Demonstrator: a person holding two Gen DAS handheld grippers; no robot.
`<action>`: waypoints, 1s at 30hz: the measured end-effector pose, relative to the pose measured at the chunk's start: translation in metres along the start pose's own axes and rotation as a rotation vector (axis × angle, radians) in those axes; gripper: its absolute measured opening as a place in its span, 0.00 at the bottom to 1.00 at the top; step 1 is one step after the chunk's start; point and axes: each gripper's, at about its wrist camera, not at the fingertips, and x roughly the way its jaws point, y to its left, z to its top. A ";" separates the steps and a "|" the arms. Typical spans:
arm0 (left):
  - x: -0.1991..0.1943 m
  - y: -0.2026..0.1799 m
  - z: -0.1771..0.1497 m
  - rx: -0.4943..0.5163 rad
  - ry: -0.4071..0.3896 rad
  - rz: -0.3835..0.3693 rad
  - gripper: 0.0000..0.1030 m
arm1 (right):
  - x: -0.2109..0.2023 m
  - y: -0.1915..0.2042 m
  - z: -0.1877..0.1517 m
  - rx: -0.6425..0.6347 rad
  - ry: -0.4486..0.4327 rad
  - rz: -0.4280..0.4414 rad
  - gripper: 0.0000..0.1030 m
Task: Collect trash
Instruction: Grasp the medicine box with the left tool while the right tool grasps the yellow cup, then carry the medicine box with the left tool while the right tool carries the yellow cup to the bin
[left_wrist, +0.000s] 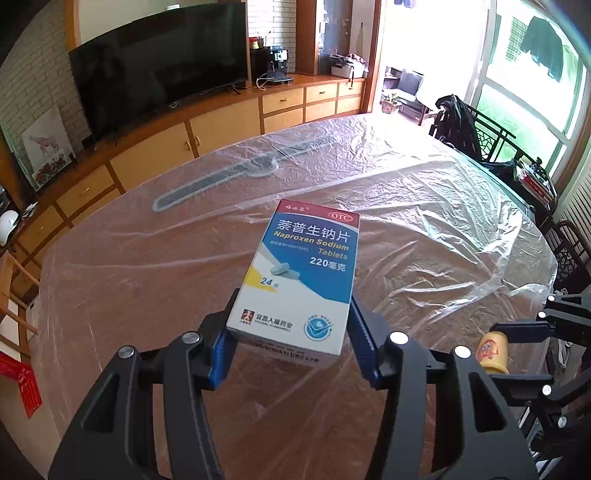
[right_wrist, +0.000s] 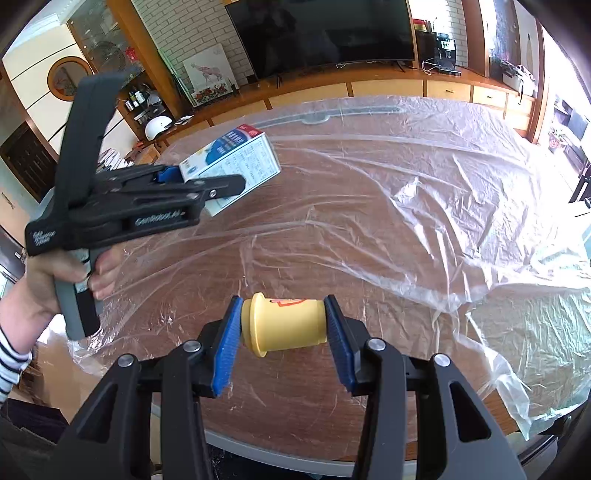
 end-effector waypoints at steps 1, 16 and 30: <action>-0.003 -0.002 -0.002 -0.005 -0.002 0.009 0.53 | 0.000 0.000 0.000 -0.005 0.000 -0.002 0.42; -0.033 -0.023 -0.030 -0.091 0.004 0.077 0.46 | -0.011 -0.011 0.005 -0.065 -0.009 -0.021 0.42; -0.064 -0.035 -0.047 -0.172 -0.035 0.089 0.46 | -0.024 -0.009 -0.002 -0.110 -0.023 -0.003 0.42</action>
